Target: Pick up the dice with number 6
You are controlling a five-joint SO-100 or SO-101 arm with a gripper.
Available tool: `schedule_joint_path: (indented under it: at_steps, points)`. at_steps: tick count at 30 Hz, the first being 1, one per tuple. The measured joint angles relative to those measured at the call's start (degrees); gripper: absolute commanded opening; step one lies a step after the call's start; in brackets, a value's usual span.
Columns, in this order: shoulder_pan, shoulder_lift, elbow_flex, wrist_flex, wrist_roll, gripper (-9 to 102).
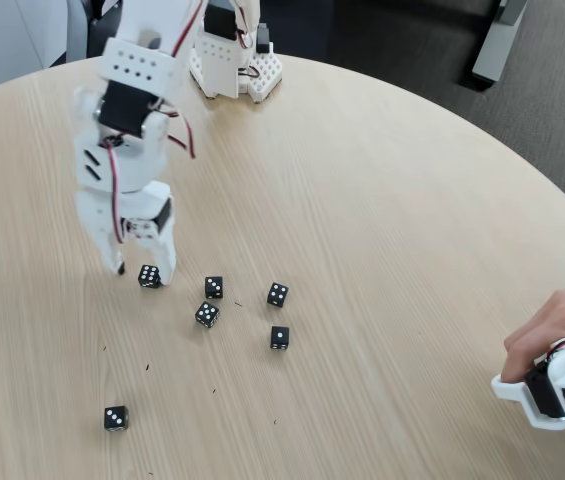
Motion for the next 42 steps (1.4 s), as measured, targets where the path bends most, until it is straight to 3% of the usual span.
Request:
schedule_joint_path:
  at_steps: [4,8,17,26,33,42]
  points:
    - [-0.09,0.00,0.00,-0.44,-0.09,13]
    - [-0.09,0.00,0.09,-0.88,0.26,1]
    - [-0.09,0.00,0.35,-0.97,6.24,0]
    - [0.35,6.68,2.37,1.05,25.75,0]
    - [-0.70,27.77,3.34,11.78,26.98,0]
    - [-0.88,58.36,3.34,33.31,17.49,0]
